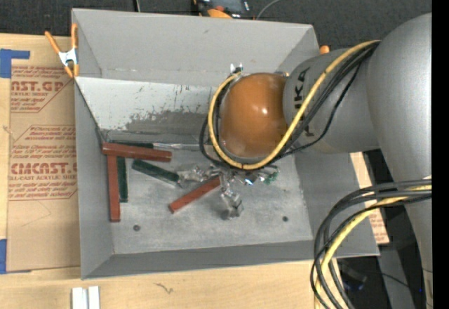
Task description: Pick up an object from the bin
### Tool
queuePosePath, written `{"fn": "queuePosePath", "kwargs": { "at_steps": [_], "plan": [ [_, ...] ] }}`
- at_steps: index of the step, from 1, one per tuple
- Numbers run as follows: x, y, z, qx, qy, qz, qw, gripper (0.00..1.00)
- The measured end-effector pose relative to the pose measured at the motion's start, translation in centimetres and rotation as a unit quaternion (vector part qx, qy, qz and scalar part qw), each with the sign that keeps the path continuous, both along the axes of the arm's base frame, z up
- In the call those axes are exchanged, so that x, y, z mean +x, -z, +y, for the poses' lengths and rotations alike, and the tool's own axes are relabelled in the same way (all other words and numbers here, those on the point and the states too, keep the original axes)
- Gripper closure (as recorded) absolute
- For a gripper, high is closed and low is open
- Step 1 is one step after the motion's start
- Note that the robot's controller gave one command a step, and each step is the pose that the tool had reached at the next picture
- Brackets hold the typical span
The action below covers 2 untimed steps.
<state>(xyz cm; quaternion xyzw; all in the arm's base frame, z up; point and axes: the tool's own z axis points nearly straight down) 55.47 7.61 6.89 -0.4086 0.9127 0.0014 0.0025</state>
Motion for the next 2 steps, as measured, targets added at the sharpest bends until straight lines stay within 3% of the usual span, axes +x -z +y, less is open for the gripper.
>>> {"fn": "queuePosePath", "kwargs": {
  "at_steps": [1,2],
  "plan": [
    [-0.1,-0.2,-0.2,-0.001,0.001,0.0011,1.0000,1.00],
    [-1.8,-21.5,2.1,-0.001,-0.001,-0.0035,1.0000,1.00]
  ]
}}
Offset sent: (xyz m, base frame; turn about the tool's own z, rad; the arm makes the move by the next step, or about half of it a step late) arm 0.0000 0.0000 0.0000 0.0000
